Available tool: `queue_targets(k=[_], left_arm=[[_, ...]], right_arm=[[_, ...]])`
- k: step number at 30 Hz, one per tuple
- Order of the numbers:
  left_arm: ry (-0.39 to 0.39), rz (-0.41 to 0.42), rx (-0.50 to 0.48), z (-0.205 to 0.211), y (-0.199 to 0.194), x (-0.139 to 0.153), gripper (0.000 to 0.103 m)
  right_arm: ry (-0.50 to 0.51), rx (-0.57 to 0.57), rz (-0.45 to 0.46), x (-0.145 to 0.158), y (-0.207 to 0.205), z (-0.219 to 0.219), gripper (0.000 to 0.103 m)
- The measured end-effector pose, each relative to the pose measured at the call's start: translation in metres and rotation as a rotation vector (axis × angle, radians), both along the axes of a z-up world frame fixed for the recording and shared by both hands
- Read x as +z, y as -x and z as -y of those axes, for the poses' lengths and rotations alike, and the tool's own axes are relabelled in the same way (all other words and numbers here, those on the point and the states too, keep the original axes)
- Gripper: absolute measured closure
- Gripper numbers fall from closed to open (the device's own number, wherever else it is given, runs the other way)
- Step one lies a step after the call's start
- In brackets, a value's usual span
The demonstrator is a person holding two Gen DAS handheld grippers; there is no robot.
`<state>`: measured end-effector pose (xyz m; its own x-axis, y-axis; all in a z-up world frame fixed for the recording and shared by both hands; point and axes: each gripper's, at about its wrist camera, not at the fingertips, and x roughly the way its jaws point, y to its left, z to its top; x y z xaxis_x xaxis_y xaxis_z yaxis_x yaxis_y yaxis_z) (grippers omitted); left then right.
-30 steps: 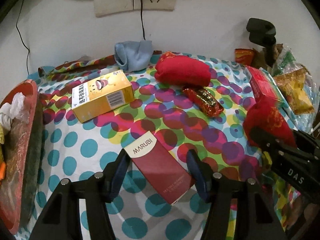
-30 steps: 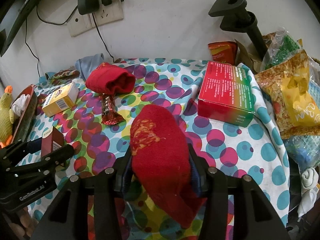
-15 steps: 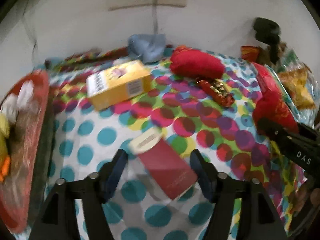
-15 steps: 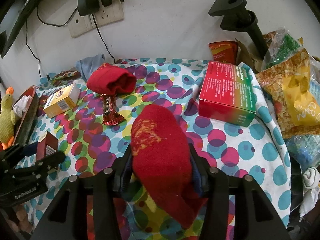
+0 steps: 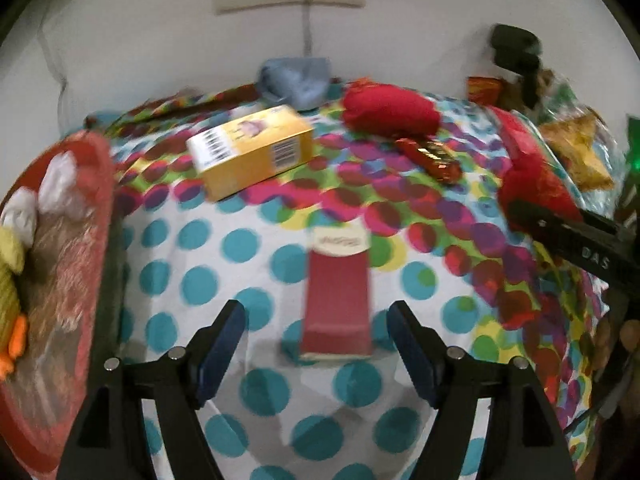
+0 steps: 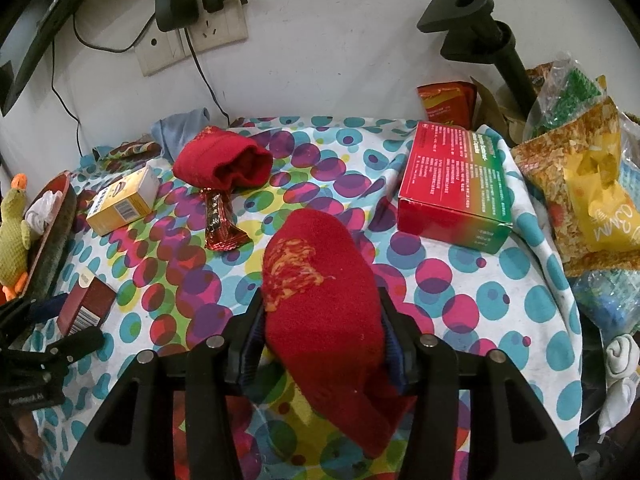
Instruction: Organize objects
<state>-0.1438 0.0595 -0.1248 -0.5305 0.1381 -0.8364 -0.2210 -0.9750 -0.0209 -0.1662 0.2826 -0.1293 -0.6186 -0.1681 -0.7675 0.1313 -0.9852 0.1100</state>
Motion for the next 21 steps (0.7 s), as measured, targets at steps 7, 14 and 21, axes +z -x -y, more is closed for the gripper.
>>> queue_targets(k=[7, 14, 21], left_arm=[[-0.012, -0.039, -0.012, -0.004, 0.004, -0.001, 0.073], [0.005, -0.044, -0.030, -0.003, 0.001, 0.000, 0.073], [0.005, -0.046, -0.040, -0.001, -0.008, 0.001, 0.073]], right_arm=[[-0.001, 0.000, 0.001, 0.000, -0.001, 0.000, 0.051], [-0.007, 0.001, 0.000, -0.001, -0.001, 0.000, 0.051], [-0.034, -0.001, 0.002, -0.001, -0.003, 0.002, 0.051]])
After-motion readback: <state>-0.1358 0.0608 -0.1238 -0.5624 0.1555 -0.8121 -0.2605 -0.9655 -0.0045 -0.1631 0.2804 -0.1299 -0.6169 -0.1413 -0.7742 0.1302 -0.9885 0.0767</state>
